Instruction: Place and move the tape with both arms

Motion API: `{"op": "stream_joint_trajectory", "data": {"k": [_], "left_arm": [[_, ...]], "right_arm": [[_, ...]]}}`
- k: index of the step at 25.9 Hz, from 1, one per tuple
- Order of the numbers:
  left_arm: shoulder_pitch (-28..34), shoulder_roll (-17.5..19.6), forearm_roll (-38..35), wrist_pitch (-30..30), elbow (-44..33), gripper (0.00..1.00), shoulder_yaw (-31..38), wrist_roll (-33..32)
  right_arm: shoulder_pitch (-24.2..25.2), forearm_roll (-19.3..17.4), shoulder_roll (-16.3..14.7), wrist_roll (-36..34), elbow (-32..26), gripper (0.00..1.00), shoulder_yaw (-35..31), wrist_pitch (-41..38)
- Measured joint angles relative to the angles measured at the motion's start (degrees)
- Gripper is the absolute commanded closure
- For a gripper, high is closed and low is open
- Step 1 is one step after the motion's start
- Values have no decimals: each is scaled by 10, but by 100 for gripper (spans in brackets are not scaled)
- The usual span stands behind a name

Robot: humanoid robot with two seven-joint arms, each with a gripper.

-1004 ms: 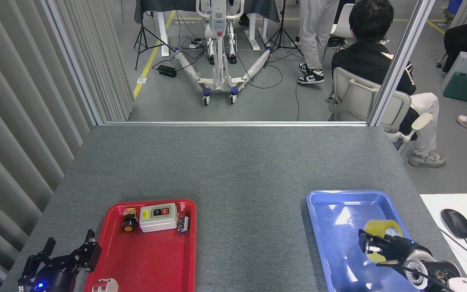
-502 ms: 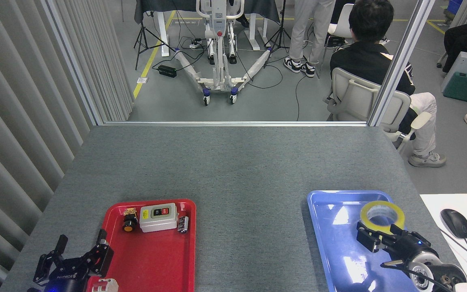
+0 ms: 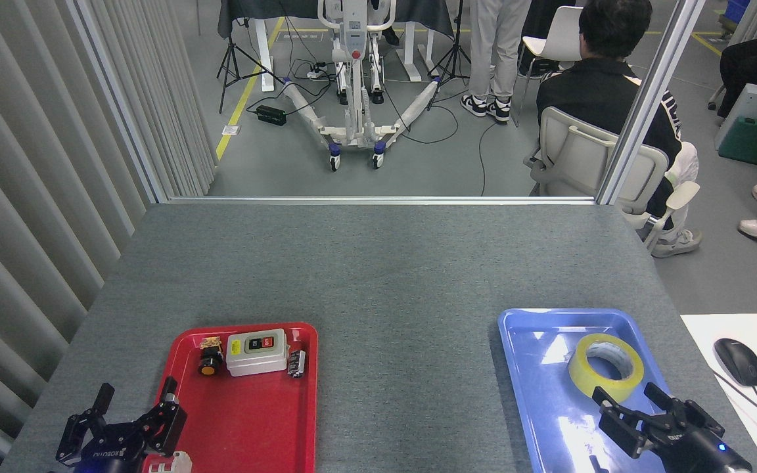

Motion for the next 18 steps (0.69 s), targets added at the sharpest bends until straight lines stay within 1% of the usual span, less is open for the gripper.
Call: {"op": "stream_joint_trajectory", "data": {"k": [2, 5, 7, 9, 11, 13, 18], "left_arm": [[2, 0, 0, 1, -2, 1, 0, 0], [7, 0, -1, 2, -3, 1, 0, 1], [9, 0, -1, 2, -4, 1, 0, 1], [10, 0, -3, 2, -4, 1, -1, 1], [11, 1, -4, 2, -4, 1, -1, 1], [12, 3, -5, 1, -4, 0, -1, 1], [17, 8, -6, -2, -3, 0, -5, 1]], "right_arm": [[42, 7, 24, -56, -17, 0, -37, -44], [92, 46, 63, -149, -33, 0, -77, -70], [115, 80, 81, -207, -40, 0, -92, -59], [129, 106, 92, -254, -46, 0, -97, -19], [135, 122, 97, -279, -48, 0, -96, 23], [138, 130, 99, -290, -50, 0, -90, 46], [137, 153, 95, -296, -47, 0, -79, 76]]}}
